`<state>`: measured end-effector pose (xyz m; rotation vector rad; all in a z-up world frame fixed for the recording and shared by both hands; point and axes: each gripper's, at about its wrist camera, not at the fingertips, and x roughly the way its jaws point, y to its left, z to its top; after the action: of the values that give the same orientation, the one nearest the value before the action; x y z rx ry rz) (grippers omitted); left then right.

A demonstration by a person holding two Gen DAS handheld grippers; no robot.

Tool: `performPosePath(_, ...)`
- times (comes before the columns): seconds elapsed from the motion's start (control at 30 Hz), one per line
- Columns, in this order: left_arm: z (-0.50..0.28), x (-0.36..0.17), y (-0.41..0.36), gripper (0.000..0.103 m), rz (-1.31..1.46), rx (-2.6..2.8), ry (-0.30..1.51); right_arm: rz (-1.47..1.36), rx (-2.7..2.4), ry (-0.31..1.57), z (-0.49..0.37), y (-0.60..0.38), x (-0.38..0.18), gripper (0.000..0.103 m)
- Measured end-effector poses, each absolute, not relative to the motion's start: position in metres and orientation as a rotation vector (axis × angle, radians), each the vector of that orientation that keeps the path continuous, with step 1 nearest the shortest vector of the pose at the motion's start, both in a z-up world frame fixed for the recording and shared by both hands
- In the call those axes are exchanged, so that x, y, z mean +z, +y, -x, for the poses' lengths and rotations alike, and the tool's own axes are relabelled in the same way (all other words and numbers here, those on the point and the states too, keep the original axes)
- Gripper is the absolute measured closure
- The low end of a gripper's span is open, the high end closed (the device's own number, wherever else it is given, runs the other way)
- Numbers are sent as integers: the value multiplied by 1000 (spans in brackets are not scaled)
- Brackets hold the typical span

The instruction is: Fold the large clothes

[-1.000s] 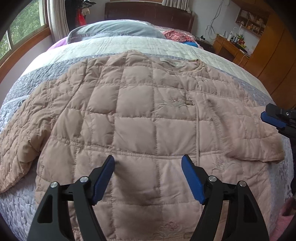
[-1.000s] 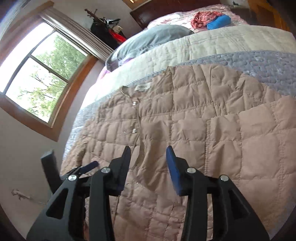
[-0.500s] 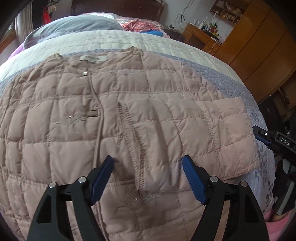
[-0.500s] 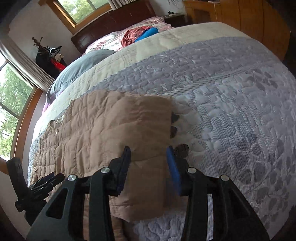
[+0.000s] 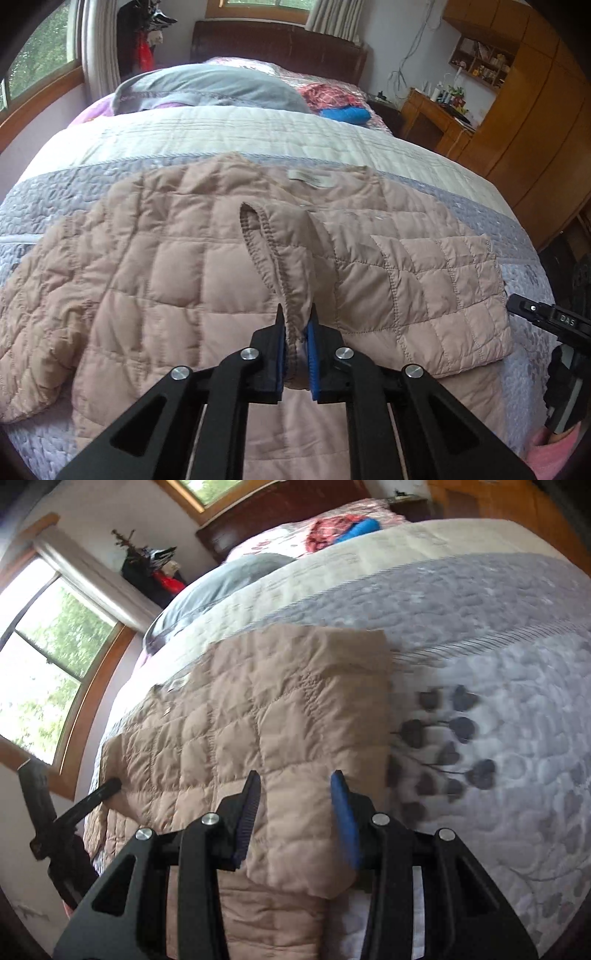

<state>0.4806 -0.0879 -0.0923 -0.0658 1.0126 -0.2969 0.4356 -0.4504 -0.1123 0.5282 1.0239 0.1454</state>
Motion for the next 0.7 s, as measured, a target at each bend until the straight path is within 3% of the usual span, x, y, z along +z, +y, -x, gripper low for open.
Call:
performPosePath(0.23, -499, -136, -55, 89, 96, -248, 1121, -426, 116, 1112, -458, -416, -133, 66)
performPosePath(0.43, -497, -144, -60, 84, 39, -231, 1104, -388, 100, 1129, -460, -411, -140, 66)
performPosePath(0.63, -487, -92, -63, 64, 31, -152, 961, -379, 140, 1054, -466, -397, -94, 64)
performPosePath(0.7, -488, -81, -81, 63, 8, -184, 943, -357, 117, 1049, -481, -391, -84, 63)
